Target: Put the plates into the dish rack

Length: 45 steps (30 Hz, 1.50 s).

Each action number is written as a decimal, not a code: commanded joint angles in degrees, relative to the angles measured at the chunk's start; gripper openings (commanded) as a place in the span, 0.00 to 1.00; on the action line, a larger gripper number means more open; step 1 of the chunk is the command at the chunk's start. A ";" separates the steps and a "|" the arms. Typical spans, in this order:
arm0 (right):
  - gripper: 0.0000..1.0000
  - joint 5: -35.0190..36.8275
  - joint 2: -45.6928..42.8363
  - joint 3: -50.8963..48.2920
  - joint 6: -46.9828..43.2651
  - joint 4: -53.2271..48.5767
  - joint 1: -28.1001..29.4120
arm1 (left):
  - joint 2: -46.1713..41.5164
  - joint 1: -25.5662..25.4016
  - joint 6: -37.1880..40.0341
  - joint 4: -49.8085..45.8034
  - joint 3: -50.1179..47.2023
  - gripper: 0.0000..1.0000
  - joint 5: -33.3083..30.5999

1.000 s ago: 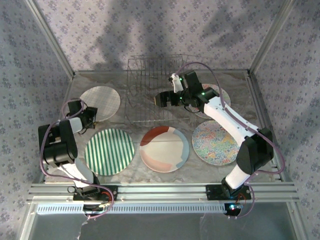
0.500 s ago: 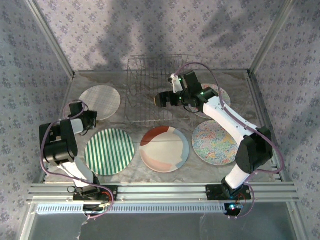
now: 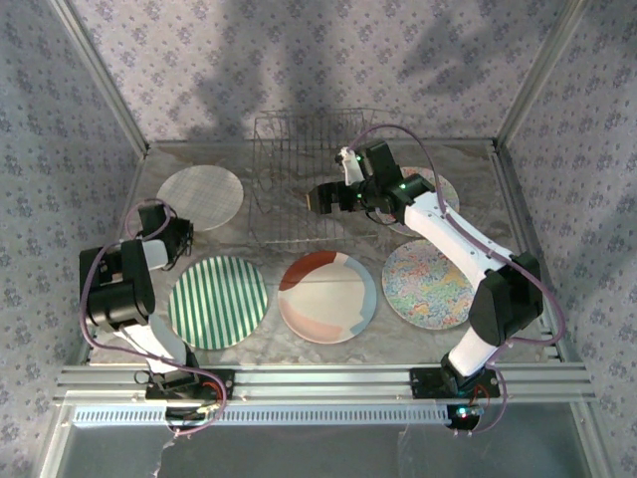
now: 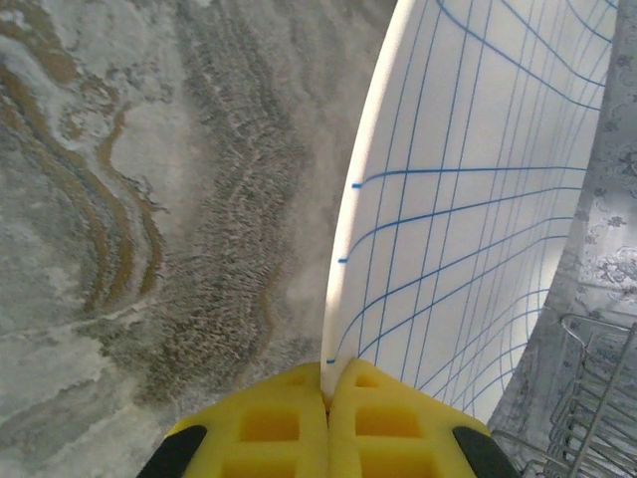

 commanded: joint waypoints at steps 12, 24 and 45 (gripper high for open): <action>0.99 0.31 -1.66 -0.04 -0.51 -1.14 0.69 | -11.35 -0.12 10.40 -14.48 3.11 0.00 -3.62; 0.99 -0.10 -0.80 1.00 -0.78 -1.11 0.91 | -16.35 -0.12 20.06 -23.62 8.74 0.00 -4.27; 0.99 -1.07 -0.44 1.88 -0.69 -0.82 0.62 | -22.11 -0.12 24.46 -28.03 14.54 0.00 -3.58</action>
